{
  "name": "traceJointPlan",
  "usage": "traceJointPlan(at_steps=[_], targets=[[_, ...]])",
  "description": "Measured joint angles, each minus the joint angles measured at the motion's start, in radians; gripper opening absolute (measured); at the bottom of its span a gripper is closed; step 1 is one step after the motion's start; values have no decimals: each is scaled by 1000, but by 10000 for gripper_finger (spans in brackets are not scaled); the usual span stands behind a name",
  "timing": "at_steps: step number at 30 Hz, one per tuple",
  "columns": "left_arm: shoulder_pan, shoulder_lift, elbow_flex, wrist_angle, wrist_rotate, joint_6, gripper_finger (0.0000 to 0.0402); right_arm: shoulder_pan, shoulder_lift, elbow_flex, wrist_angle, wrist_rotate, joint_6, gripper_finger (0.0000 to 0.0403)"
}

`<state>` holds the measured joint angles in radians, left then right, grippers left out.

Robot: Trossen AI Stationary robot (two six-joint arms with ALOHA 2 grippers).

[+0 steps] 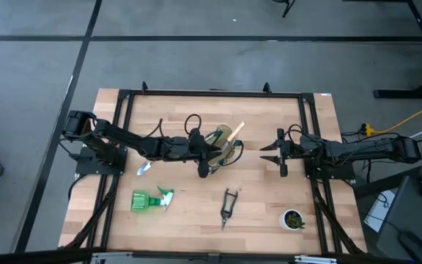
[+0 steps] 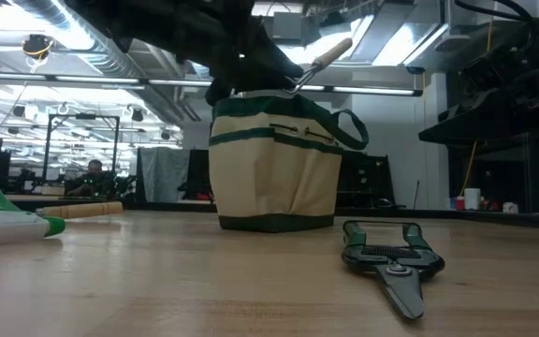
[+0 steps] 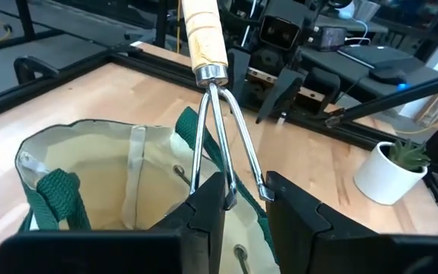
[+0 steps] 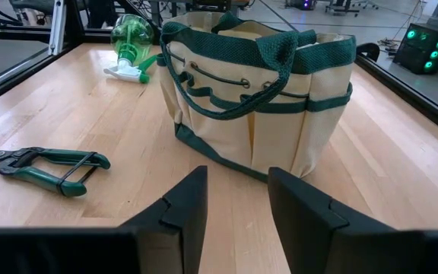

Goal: Pick & Place Garden tools in Gardening bag
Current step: Put the hand rake into the gardening bag

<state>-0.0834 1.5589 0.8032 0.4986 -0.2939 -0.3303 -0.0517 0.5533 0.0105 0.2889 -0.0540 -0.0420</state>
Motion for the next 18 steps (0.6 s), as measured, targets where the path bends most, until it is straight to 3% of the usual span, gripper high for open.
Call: traceJointPlan(at_steps=[4, 12, 18], targets=[[0, 0, 0, -5, -1, -10, 77, 0, 0, 0, 0, 0, 0, 144], [-3, -10, 0, -89, 1, -183, 77, 0, 0, 0, 0, 0, 0, 144], [1, -10, 0, -143, 0, -196, 76, 0, 0, 0, 0, 0, 0, 144]])
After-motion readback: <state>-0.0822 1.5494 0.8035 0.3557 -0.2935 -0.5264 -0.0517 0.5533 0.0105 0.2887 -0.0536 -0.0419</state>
